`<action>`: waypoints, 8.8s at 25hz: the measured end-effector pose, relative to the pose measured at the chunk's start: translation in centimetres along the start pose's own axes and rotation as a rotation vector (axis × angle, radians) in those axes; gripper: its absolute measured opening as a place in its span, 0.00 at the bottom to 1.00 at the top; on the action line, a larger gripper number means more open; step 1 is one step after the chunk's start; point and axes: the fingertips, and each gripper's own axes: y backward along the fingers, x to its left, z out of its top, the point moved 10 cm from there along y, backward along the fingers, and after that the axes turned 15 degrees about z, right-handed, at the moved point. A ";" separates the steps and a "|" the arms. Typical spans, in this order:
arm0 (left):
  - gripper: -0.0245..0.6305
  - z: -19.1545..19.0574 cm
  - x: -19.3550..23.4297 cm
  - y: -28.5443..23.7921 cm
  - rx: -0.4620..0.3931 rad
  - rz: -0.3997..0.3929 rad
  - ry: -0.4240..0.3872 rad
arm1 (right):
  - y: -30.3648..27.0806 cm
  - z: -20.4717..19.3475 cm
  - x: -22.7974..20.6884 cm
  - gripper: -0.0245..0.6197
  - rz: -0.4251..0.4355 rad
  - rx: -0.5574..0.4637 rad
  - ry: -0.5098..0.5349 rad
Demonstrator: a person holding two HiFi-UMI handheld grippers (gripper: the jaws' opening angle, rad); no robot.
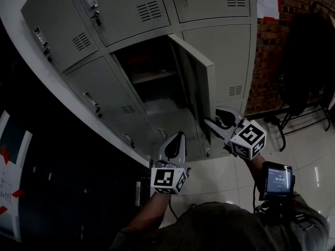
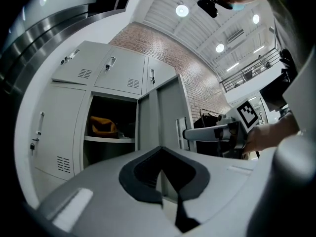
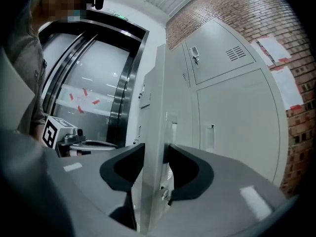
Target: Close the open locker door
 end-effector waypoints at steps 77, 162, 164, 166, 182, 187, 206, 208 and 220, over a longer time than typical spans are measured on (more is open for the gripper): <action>0.04 -1.1 32.1 -12.4 -0.068 -0.049 -0.012 | -36.6 -1.3 -5.5 0.10 -0.213 0.094 0.033; 0.04 0.5 17.9 -1.6 -0.095 -0.082 -0.100 | -20.6 -1.5 9.0 0.12 -0.274 0.158 0.020; 0.04 0.8 15.0 -0.6 -0.099 -0.070 -0.102 | -17.4 -1.2 9.6 0.11 -0.262 0.150 0.019; 0.04 1.0 11.8 0.6 -0.100 -0.061 -0.103 | -14.0 -0.9 10.3 0.11 -0.252 0.141 0.019; 0.04 0.5 -3.4 10.8 -0.028 -0.078 -0.072 | 2.3 -1.0 17.2 0.07 -0.169 0.097 -0.014; 0.04 1.0 -3.6 12.7 -0.039 -0.058 -0.081 | 3.0 -0.8 19.0 0.05 -0.167 0.093 -0.023; 0.04 2.6 0.3 17.5 -0.045 -0.042 -0.022 | 0.5 -0.2 24.8 0.04 -0.184 0.117 -0.032; 0.04 2.6 0.5 17.6 -0.047 -0.057 -0.017 | 0.3 -0.1 25.0 0.04 -0.189 0.120 -0.032; 0.04 2.4 1.0 16.8 -0.036 -0.084 0.013 | -0.3 -0.3 24.9 0.04 -0.203 0.149 -0.025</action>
